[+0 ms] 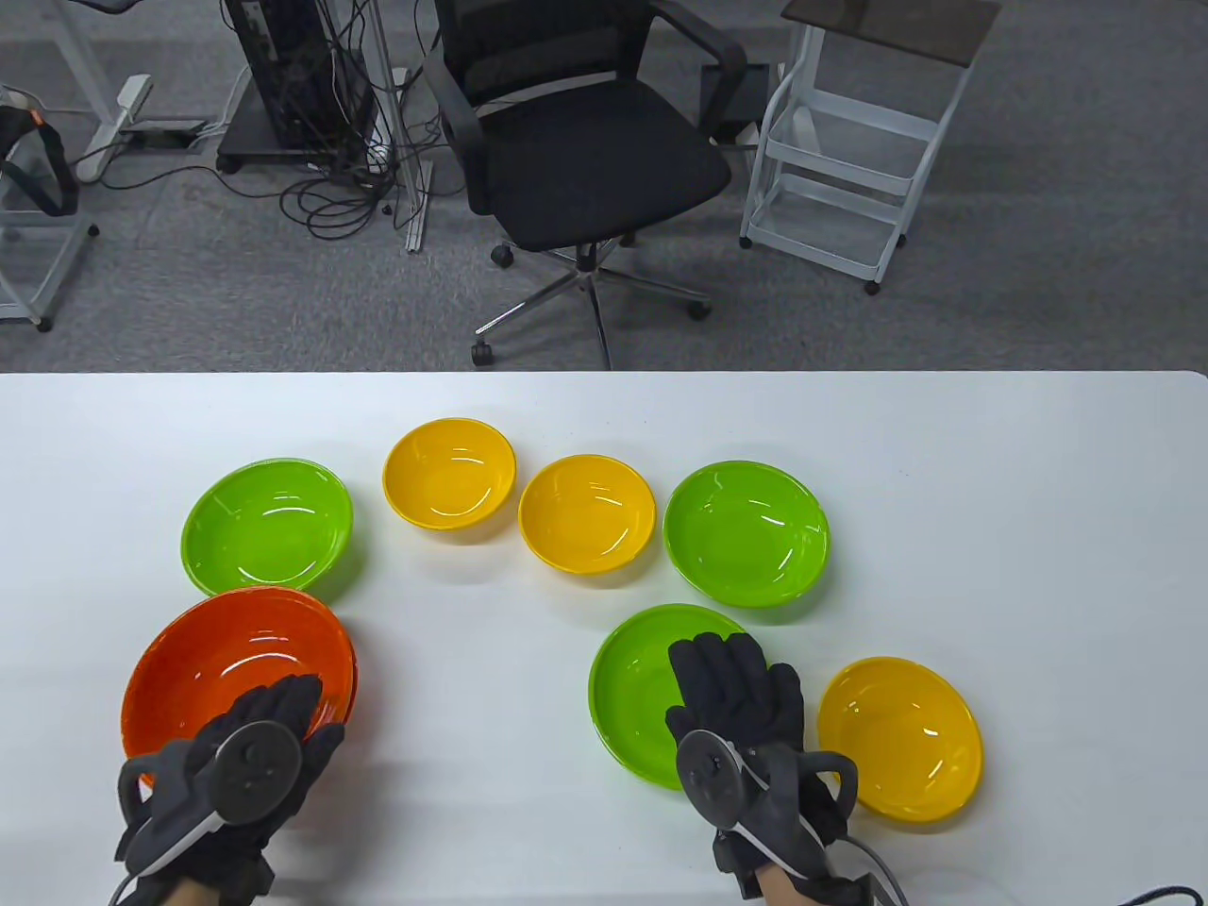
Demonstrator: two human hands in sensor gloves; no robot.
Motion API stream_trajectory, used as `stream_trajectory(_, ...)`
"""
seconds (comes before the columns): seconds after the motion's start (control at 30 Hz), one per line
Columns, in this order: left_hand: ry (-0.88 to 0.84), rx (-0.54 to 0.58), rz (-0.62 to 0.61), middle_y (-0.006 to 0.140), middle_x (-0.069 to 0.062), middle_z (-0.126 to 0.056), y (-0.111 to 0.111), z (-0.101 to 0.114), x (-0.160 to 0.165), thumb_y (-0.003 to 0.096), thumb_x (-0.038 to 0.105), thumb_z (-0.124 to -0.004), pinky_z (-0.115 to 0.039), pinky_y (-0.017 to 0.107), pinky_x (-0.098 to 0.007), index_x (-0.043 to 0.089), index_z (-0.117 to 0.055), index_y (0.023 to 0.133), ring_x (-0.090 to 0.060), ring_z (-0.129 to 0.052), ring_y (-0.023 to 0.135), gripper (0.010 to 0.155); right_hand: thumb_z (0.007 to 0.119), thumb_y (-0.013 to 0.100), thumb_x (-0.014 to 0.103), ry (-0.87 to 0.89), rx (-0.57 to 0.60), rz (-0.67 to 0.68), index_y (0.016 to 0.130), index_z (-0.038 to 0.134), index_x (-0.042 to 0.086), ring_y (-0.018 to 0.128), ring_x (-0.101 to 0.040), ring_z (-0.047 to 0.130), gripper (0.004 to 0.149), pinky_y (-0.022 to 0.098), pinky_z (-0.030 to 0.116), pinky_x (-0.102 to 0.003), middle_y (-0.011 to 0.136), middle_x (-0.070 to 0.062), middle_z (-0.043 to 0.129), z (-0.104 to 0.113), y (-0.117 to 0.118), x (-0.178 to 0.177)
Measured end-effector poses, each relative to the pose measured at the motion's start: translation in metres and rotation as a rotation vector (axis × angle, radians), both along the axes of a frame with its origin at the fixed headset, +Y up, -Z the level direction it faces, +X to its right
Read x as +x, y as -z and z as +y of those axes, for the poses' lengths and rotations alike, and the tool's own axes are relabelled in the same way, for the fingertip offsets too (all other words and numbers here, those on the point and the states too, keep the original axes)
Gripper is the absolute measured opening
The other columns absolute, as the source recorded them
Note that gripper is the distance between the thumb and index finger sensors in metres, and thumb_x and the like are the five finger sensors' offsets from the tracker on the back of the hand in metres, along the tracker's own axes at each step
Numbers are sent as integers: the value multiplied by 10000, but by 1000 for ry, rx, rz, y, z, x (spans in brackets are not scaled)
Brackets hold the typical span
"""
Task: Nest bowls by color group
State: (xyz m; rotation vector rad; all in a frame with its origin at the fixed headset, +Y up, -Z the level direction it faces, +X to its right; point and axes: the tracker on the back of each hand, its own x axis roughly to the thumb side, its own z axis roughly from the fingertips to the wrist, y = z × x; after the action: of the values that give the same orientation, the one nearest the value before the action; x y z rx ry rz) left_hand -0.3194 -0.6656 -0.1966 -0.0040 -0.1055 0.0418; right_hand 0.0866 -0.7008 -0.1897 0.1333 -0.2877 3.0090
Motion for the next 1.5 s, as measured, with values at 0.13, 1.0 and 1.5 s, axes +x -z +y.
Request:
stream_trajectory(0.13,43,-9,69,1112,-149,-770,25,40,14,488,608,-603,-752,705,-605,161,-607,1094,-444,-830,1006,753,686,534,459,3,13,4,1091,459,313,1128,-294,505,619,802,476,-594,1186,15,531,2,-1,0)
stream_trajectory(1.0,371,-498,539,1196,-164,-648,223,-25,45,474,621,-713,-601,809,-630,143,-473,1158,-453,-693,1106,869,682,540,466,5,36,1,1097,455,312,1133,-296,494,621,806,469,-594,1191,13,526,3,0,-6)
stream_trajectory(1.5,311,-643,609,1025,-101,-858,236,-47,34,589,422,-670,-761,732,-515,161,-612,1080,-333,-937,923,559,684,540,462,16,2,3,1094,464,313,1133,-294,499,614,806,478,-591,1188,14,534,-4,4,-8)
